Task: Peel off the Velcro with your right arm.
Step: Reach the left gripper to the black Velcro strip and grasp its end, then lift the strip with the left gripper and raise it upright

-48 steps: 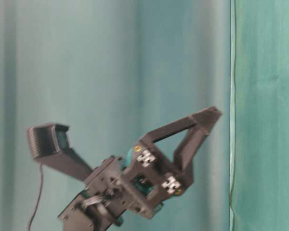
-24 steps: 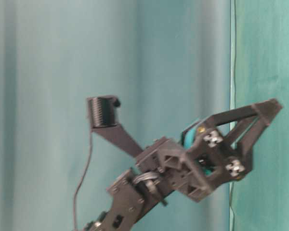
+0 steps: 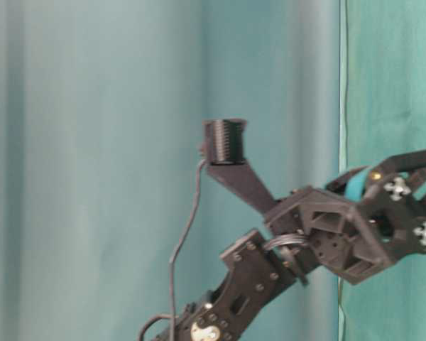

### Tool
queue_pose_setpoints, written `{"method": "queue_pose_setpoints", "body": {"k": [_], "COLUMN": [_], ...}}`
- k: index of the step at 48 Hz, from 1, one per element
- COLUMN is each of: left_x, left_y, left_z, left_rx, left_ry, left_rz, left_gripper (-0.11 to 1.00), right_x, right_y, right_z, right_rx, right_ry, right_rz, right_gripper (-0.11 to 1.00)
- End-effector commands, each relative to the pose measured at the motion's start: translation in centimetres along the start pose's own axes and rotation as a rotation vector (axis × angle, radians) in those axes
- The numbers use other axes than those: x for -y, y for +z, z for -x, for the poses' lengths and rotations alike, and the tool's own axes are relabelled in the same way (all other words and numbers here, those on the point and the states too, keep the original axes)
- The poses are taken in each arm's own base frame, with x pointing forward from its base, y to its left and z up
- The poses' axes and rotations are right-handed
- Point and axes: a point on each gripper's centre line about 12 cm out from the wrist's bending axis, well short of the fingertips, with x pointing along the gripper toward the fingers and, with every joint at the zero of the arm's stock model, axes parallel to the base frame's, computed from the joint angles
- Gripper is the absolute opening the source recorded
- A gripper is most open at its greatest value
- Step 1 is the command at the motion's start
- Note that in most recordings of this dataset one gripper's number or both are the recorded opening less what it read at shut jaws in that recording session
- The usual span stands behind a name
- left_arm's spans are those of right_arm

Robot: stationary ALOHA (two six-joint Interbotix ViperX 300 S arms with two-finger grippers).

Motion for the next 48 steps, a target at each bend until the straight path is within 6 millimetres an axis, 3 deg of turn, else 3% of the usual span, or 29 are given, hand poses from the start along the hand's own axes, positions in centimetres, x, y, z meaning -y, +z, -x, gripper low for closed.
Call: {"method": "queue_pose_setpoints", "body": {"k": [1, 30, 33, 43, 48], "left_x": [-0.4, -1.0, -1.0, -1.0, -1.0], "left_y": [1.4, 0.8, 0.7, 0.7, 1.1], "left_z": [0.3, -0.8, -0.7, -0.4, 0.3], "left_rx": [0.046, 0.035, 0.031, 0.023, 0.026], "left_ry": [0.006, 0.015, 0.015, 0.015, 0.015], "left_rz": [0.005, 0.008, 0.008, 0.011, 0.014], "left_gripper": [0.75, 0.73, 0.66, 0.13, 0.1], "right_x": [0.0, 0.0, 0.0, 0.0, 0.0], "right_y": [0.5, 0.5, 0.5, 0.5, 0.6], "right_z": [-0.2, -0.1, -0.1, -0.1, -0.1], "right_rx": [0.018, 0.021, 0.023, 0.023, 0.024], "right_ry": [-0.001, -0.002, -0.002, -0.002, -0.001], "right_rz": [0.0, 0.0, 0.0, 0.0, 0.002], "right_gripper": [0.64, 0.64, 0.64, 0.64, 0.64]}}
